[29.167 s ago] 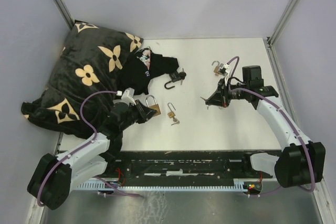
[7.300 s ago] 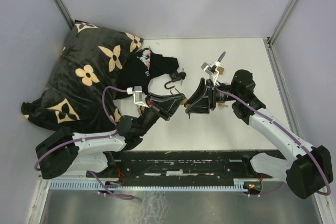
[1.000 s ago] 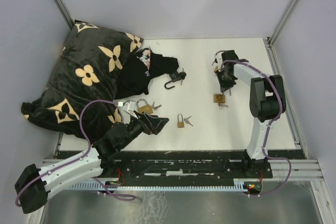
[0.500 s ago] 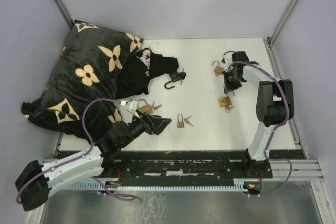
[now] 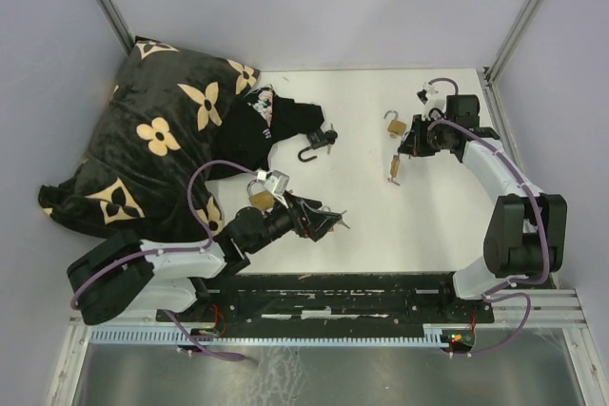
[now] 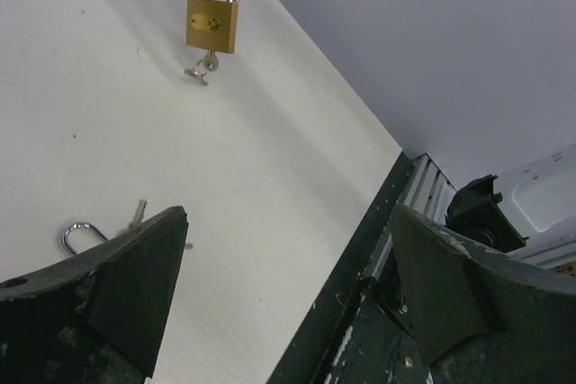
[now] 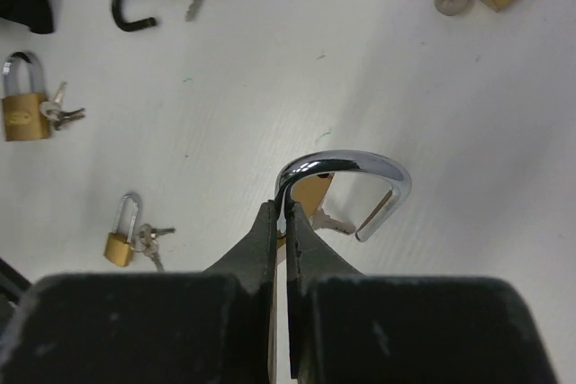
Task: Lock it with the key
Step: Pick up the lock from the center of the board.
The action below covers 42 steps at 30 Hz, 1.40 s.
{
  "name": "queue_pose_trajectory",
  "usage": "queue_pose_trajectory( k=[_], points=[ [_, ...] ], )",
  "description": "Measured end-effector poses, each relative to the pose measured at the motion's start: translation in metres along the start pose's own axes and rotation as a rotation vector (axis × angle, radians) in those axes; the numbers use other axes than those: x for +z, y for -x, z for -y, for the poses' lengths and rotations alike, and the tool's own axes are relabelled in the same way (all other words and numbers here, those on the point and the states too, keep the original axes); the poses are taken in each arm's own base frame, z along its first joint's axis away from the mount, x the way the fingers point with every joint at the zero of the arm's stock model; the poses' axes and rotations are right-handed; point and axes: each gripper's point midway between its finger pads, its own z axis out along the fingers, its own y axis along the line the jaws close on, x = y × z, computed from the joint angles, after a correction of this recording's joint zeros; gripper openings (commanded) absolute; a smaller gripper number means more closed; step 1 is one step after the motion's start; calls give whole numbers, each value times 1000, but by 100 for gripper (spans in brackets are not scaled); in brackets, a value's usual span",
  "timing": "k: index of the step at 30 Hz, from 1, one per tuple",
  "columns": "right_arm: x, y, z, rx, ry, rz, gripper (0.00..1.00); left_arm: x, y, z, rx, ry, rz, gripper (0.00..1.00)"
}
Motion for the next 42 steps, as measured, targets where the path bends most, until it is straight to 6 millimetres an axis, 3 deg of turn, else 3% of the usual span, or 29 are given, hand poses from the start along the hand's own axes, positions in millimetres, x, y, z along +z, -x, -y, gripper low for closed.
queue_pose_trajectory(
  k=[8,12,15,20,23,28,33,42],
  points=[
    [-21,16,-36,123,160,122,2,44,7,11,119,-5,47,100],
    [-32,32,-46,160,200,187,2,84,26,33,199,68,95,100],
    [-33,36,-49,185,216,203,2,116,35,39,275,161,112,100],
    [-32,33,-51,222,224,194,2,170,20,22,431,368,43,96],
    [-32,33,-52,230,229,194,2,180,6,1,525,458,-21,92],
    [-32,33,-53,233,237,191,2,179,-11,-26,651,548,-126,87],
    [-33,33,-55,239,248,188,2,187,-3,-29,672,572,-134,83],
    [-34,33,-59,248,265,183,2,202,9,-40,651,567,-140,61]
  ],
)
